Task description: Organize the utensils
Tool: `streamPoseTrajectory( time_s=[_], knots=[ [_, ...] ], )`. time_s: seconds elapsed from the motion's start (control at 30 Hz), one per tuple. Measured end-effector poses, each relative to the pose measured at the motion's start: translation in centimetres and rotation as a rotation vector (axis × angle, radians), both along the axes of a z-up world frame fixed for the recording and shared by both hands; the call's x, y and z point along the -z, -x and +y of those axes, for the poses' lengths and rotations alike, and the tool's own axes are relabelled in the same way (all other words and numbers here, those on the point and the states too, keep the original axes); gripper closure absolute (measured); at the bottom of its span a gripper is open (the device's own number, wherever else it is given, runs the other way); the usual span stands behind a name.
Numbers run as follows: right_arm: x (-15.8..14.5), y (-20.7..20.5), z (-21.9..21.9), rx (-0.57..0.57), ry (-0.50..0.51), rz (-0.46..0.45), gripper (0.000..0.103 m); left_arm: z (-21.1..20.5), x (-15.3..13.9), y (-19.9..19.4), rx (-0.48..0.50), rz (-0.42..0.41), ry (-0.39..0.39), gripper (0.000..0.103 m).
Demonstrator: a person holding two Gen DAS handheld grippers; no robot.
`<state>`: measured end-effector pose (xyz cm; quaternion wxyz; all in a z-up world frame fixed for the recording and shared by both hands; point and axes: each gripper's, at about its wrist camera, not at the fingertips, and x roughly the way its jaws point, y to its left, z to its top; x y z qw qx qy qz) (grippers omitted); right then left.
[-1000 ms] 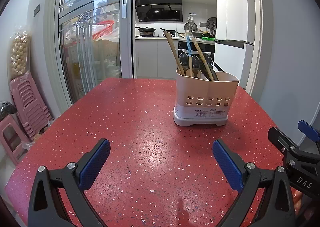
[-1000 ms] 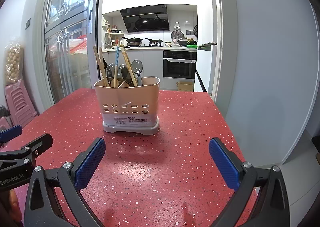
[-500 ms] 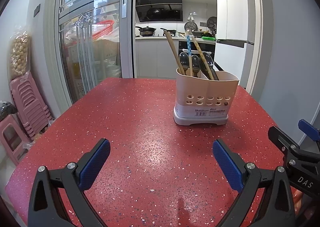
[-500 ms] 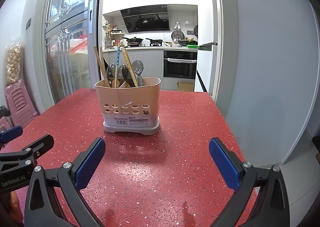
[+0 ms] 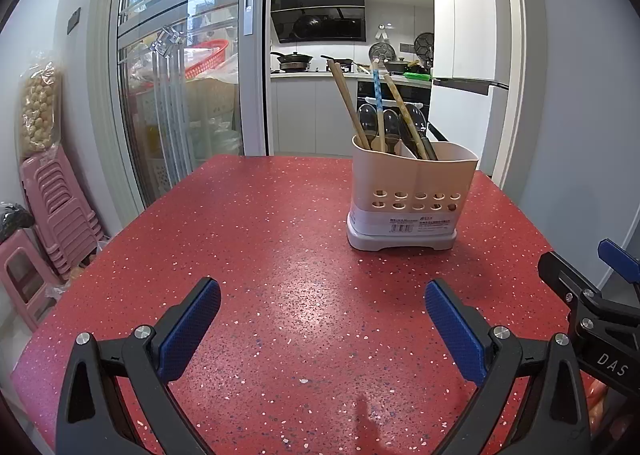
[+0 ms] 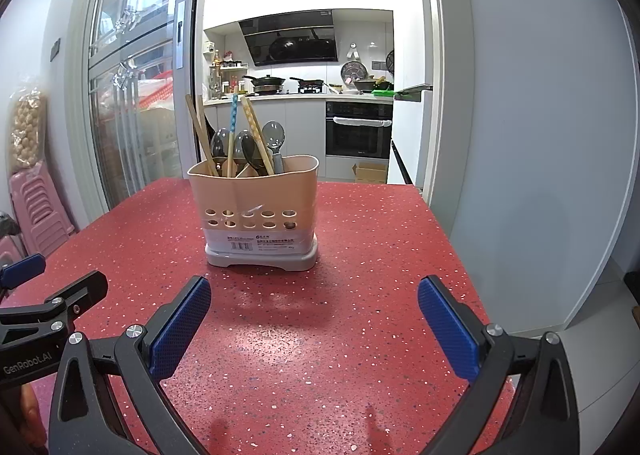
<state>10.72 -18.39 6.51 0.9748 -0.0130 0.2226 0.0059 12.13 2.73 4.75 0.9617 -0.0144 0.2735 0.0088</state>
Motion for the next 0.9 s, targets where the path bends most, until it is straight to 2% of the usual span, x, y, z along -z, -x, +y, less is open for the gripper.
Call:
streamPoseTrajectory(
  time_s=[0.9],
  knots=[
    [-0.17,0.18,0.00,-0.001,0.002,0.001,0.000,0.18,0.11,-0.19,-0.008,0.014,0.002,0.000]
  ],
)
